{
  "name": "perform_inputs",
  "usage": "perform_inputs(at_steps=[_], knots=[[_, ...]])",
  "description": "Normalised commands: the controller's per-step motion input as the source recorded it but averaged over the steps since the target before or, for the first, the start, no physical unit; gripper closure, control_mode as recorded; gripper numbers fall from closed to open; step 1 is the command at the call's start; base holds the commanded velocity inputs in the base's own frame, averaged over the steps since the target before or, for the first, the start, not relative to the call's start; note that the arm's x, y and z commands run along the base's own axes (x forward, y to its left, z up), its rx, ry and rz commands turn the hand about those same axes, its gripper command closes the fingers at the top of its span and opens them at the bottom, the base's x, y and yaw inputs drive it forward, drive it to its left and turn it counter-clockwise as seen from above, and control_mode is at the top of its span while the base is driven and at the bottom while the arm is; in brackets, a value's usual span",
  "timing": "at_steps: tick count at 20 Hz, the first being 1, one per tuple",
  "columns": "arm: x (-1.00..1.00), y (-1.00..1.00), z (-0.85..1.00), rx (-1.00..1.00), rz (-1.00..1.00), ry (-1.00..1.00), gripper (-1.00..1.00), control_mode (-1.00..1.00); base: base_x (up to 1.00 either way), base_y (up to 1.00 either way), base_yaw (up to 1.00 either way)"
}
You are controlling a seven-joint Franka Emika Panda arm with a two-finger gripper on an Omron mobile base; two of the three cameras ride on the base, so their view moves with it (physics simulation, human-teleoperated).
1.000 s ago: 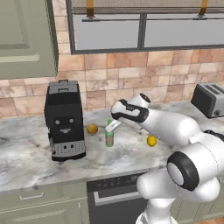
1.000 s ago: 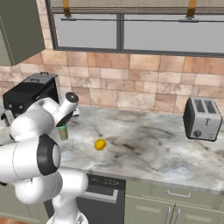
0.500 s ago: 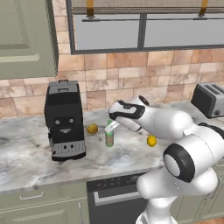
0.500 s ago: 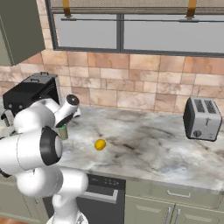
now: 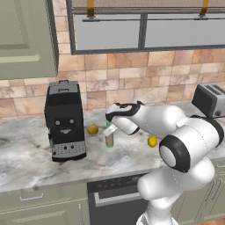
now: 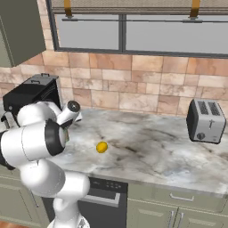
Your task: Place the beer on the top shelf of the fridge to keep it out of children's reach, and place the lemon and squash on lower shelves for easy access.
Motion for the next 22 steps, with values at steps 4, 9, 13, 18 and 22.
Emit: perform_inputs(at_steps=[4, 9, 13, 18, 22], knots=[[0.12, 0.12, -0.14, 0.00, 0.00, -0.05, -1.00, -1.00, 0.00, 0.00, 0.00], [0.11, 0.11, -0.12, 0.00, 0.00, -0.05, -1.00, -1.00, 0.00, 0.00, 0.00], [0.10, 0.10, -0.07, 0.00, 0.00, -0.03, 1.00, -1.00, 0.00, 0.00, 0.00], [0.04, 0.01, 0.00, 0.00, 0.00, 0.00, 1.00, -1.00, 0.00, 0.00, 0.00], [0.00, -0.05, 0.22, 0.00, 0.00, 0.00, 1.00, -1.00, 0.00, 0.00, 0.00]])
